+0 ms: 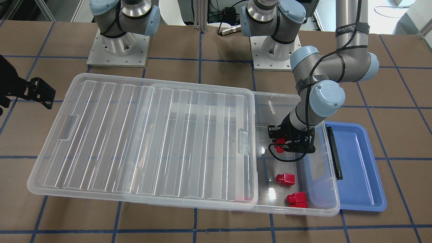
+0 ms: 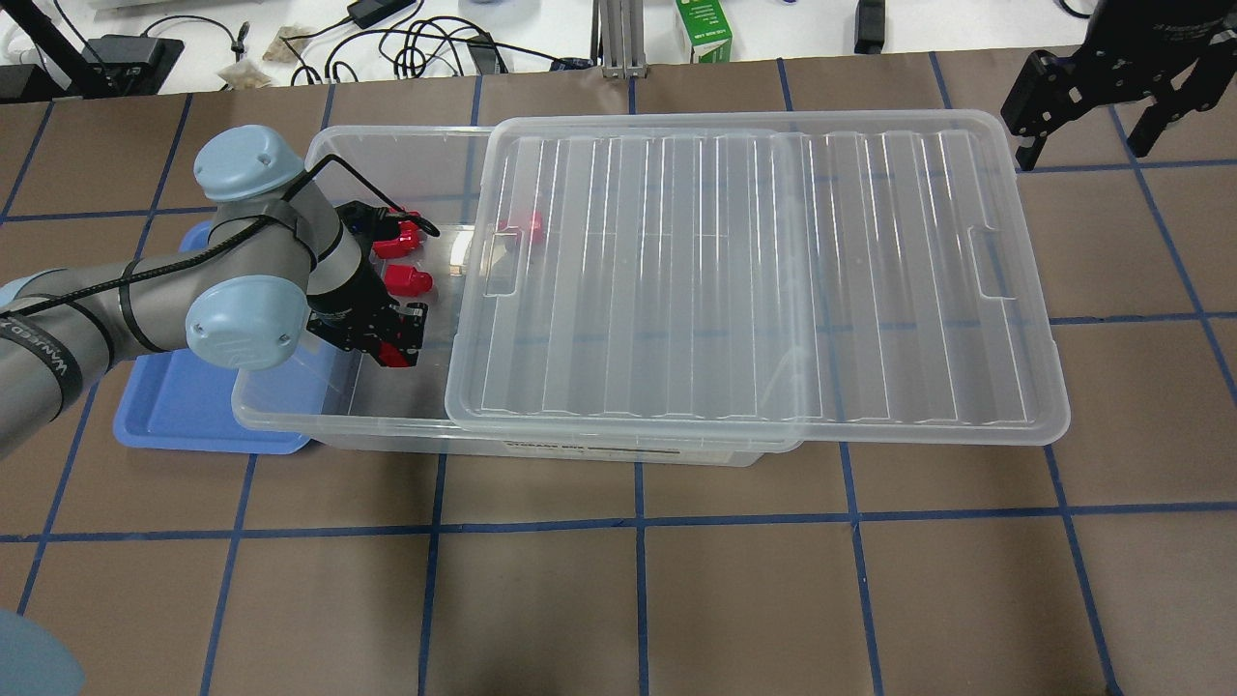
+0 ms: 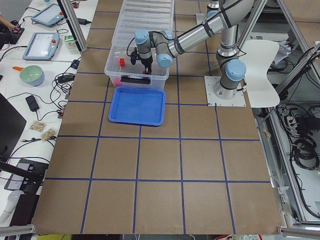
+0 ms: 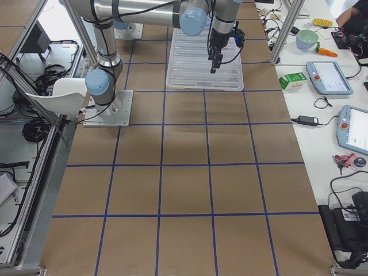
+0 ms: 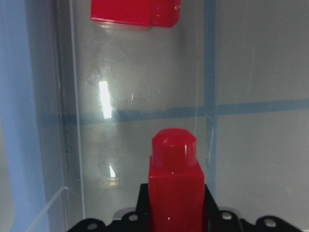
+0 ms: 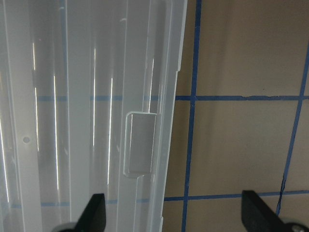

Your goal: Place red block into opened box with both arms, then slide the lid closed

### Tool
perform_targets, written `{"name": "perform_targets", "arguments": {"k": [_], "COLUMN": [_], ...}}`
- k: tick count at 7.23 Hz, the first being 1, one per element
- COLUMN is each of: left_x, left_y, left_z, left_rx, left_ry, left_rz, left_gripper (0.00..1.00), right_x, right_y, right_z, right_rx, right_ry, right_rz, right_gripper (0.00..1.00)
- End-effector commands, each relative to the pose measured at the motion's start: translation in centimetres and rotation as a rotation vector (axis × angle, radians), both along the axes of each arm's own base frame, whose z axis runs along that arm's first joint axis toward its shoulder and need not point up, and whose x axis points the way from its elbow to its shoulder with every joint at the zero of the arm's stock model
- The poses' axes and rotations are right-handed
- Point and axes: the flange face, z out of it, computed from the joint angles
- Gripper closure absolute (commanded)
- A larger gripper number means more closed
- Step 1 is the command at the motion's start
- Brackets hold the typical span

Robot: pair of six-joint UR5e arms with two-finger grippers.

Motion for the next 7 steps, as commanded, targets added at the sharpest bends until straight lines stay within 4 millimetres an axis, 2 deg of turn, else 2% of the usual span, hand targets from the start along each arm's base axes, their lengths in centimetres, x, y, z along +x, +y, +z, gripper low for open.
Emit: {"name": "perform_targets", "arguments": {"k": [1, 2, 3, 4, 5, 7], "left_x": [0.1, 0.1, 0.3, 0.6, 0.5, -0.6], "left_y": [-0.4, -0.9, -0.9, -1.7, -2.2, -2.2], "left_z": [-0.6, 0.2, 1.7, 4.5, 7.9, 16.4], "left_rx": [-0.01, -0.031, -0.061, -0.084, -0.054, -0.023], "left_ry": [-0.002, -0.006, -0.012, -0.021, -0.022, -0.021], "left_rz": [-0.004, 0.003, 0.008, 0.009, 0.007, -0.005], "left_gripper": [0.27, 0.26, 0.2, 0.15, 0.15, 0.14], "right_x": [0.0, 0.0, 0.0, 0.0, -0.1, -1.4], "right_y": [0.0, 0.0, 0.0, 0.0, -0.2, -0.9], "right_z": [0.0, 0.0, -0.1, -0.2, -0.5, -1.7], "right_rx": [0.0, 0.0, 0.003, 0.005, 0.01, 0.029], "right_ry": [0.0, 0.0, 0.001, 0.002, 0.004, 0.005], "right_rz": [-0.001, -0.001, -0.001, -0.002, -0.002, -0.008], "right_gripper": [0.0, 0.0, 0.0, 0.0, 0.0, 0.0]}}
